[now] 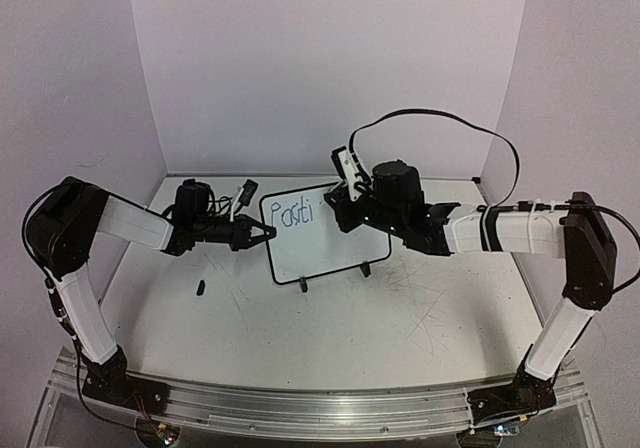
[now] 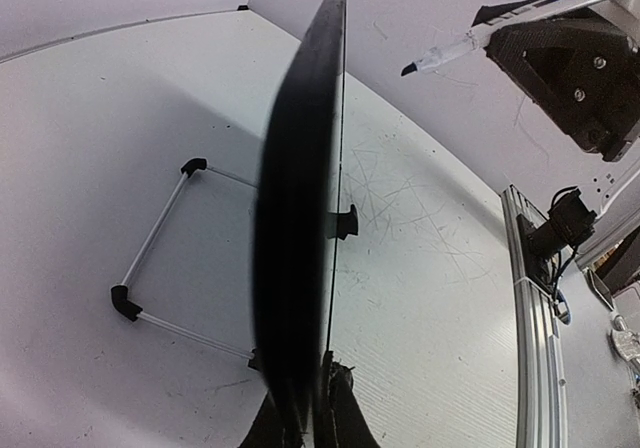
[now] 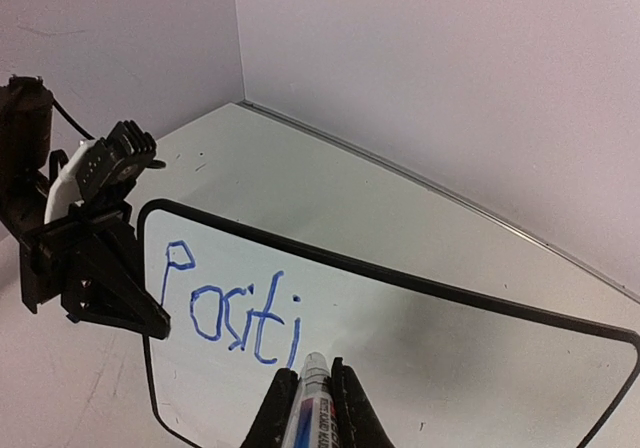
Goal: Write a sentence on the whiteboard
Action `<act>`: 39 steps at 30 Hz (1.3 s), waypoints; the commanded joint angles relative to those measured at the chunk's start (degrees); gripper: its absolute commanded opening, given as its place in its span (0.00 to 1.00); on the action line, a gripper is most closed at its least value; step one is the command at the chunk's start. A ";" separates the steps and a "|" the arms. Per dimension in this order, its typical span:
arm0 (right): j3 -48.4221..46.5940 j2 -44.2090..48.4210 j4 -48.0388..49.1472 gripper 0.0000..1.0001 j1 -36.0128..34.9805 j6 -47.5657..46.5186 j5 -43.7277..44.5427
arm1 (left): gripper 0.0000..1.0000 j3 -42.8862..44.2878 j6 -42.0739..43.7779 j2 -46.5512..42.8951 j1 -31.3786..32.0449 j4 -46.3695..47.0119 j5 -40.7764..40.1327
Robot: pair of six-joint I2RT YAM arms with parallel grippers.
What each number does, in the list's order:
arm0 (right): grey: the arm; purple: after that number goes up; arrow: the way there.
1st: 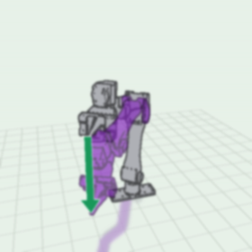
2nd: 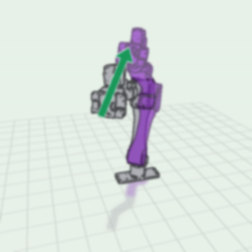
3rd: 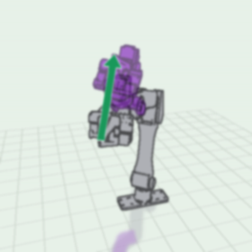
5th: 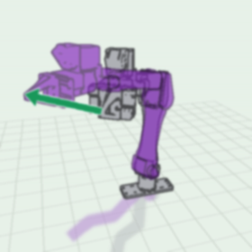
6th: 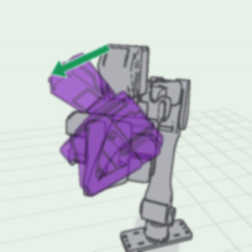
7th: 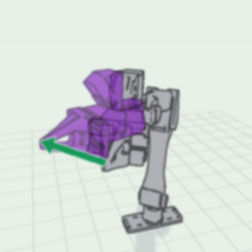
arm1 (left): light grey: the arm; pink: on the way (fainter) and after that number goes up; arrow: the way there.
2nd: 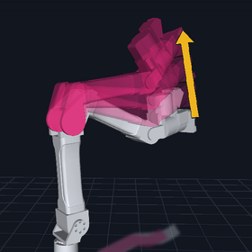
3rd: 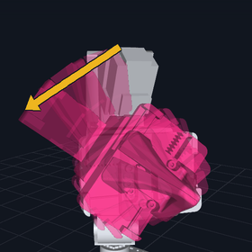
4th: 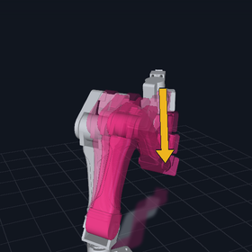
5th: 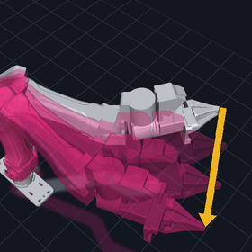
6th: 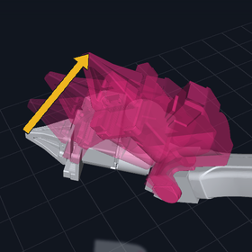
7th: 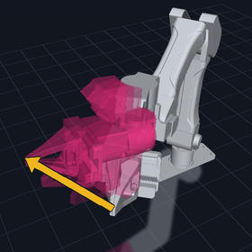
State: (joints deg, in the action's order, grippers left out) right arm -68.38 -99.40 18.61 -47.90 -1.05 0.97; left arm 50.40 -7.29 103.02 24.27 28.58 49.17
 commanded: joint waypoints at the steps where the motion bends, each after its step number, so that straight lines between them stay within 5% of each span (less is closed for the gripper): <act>1: -3.39 -1.17 -1.31 0.00 0.23 -1.13 -0.29 | 0.00 1.63 3.34 -1.75 -0.98 -2.47 -10.95; 39: -4.43 -5.89 3.81 0.00 -1.24 -3.26 4.29 | 0.00 2.50 4.20 -2.59 -0.80 -5.59 -12.60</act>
State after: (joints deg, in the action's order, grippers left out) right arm -70.63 -103.44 20.17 -48.95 -4.36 3.80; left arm 50.74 -6.83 101.71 24.60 25.46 47.64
